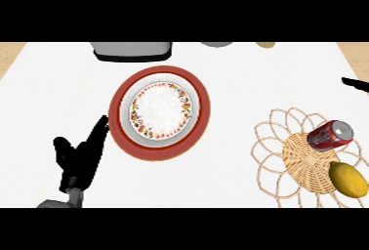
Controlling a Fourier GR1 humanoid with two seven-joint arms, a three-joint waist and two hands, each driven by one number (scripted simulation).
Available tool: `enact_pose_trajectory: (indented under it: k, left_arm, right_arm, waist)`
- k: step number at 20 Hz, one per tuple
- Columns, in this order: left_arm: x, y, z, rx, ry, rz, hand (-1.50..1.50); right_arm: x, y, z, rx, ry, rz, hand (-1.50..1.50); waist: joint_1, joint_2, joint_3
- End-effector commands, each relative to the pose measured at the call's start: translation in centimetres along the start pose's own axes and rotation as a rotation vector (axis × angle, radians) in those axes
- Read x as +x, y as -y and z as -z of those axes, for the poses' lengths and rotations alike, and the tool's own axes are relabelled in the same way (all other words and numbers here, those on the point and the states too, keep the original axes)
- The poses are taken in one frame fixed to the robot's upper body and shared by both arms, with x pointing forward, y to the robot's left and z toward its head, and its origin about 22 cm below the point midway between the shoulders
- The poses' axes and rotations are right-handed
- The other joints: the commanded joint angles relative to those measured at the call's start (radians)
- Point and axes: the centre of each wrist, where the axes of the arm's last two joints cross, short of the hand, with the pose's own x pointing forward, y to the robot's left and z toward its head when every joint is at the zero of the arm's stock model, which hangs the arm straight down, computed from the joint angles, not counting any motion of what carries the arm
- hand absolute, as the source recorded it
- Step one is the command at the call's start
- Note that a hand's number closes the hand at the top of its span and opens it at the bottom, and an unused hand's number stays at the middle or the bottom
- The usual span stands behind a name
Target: Pick the can from the placemat and place it in the plate
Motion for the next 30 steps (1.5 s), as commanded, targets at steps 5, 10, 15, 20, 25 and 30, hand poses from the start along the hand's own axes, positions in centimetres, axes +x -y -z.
enact_pose_trajectory:
  k: [5,10,15,20,25,30]
  left_arm:
    - [-2.8,0.5,0.3,-0.017,-0.076,-0.002,0.0]
    - [-1.0,1.8,0.0,-0.032,-0.087,-0.002,0.0]
    - [-0.4,0.4,0.0,-0.025,-0.068,0.004,0.0]
    - [-1.8,-0.3,-0.5,-0.05,-0.068,-0.031,0.0]
    - [-1.0,0.9,-1.1,-0.038,-0.079,-0.007,0.0]
    - [-0.6,0.3,0.4,-0.035,-0.062,-0.015,0.0]
  right_arm:
    - [1.9,-2.3,1.1,0.007,-0.001,0.01,-1.5]
    - [1.0,-4.0,0.2,0.004,-0.06,-0.093,-1.5]
    - [1.8,-2.4,1.7,-0.007,-0.104,-0.109,-1.5]
    - [0.7,-6.3,4.1,0.015,-0.1,-0.101,-1.5]
    - [0.6,-7.2,4.6,0.075,-0.113,-0.134,-1.5]
    - [-0.2,-7.6,4.6,0.097,-0.053,-0.255,1.5]
  waist:
    - [-0.005,0.006,-0.006]
    - [-0.005,0.006,-0.006]
    - [0.004,0.007,-0.006]
    - [0.008,0.008,-0.006]
    - [0.008,0.007,-0.006]
    - [0.005,0.008,-0.006]
